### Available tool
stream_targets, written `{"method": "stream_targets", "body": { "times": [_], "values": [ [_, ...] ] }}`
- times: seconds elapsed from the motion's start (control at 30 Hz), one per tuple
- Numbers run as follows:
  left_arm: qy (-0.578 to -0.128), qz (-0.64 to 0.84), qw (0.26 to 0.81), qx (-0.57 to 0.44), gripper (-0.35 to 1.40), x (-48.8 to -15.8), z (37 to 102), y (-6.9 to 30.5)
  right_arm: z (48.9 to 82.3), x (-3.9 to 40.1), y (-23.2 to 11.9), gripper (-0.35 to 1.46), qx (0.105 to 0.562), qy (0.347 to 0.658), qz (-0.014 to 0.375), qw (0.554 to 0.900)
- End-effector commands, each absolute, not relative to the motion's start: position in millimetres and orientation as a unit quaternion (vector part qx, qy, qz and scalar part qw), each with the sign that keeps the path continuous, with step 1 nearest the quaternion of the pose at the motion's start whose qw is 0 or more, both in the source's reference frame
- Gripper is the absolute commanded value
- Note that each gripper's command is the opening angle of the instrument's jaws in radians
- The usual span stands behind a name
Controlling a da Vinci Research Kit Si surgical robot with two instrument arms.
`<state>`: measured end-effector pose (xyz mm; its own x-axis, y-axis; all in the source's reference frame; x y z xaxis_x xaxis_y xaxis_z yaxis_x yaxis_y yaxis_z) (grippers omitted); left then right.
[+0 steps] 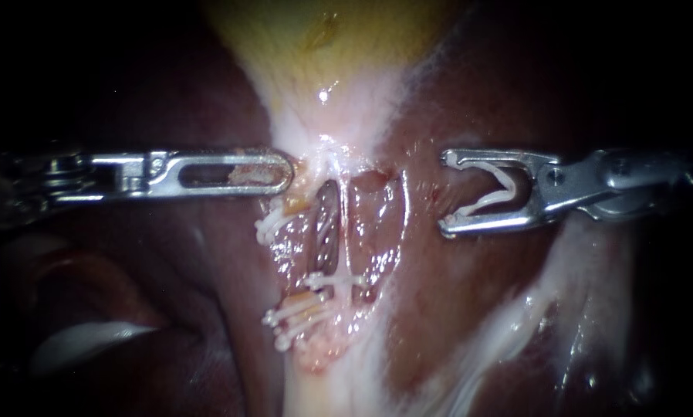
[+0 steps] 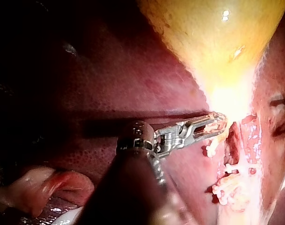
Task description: Clipping second clip right tube
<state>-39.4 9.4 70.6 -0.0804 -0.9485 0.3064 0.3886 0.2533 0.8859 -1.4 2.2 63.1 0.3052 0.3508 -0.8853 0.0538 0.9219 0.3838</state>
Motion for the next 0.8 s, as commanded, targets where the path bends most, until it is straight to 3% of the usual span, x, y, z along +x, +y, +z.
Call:
{"method": "stream_targets", "body": {
  "times": [0.03, 0.47, 0.8],
  "values": [
    [-0.496, -0.542, 0.617, 0.282, -0.35, -39.2, 70.5, 9.4, 63.1, -1.4, 2.2, 0.5, 0.174, 0.582, 0.094, 0.789],
    [-0.499, -0.551, 0.604, 0.288, -0.35, -34.2, 64.8, 11.6, 63.1, -1.0, 1.9, 0.5, 0.175, 0.583, 0.092, 0.788],
    [-0.504, -0.552, 0.601, 0.282, -0.35, -33.8, 62.8, 11.4, 63.2, -0.8, 1.7, 0.5, 0.175, 0.585, 0.088, 0.787]
  ]
}}
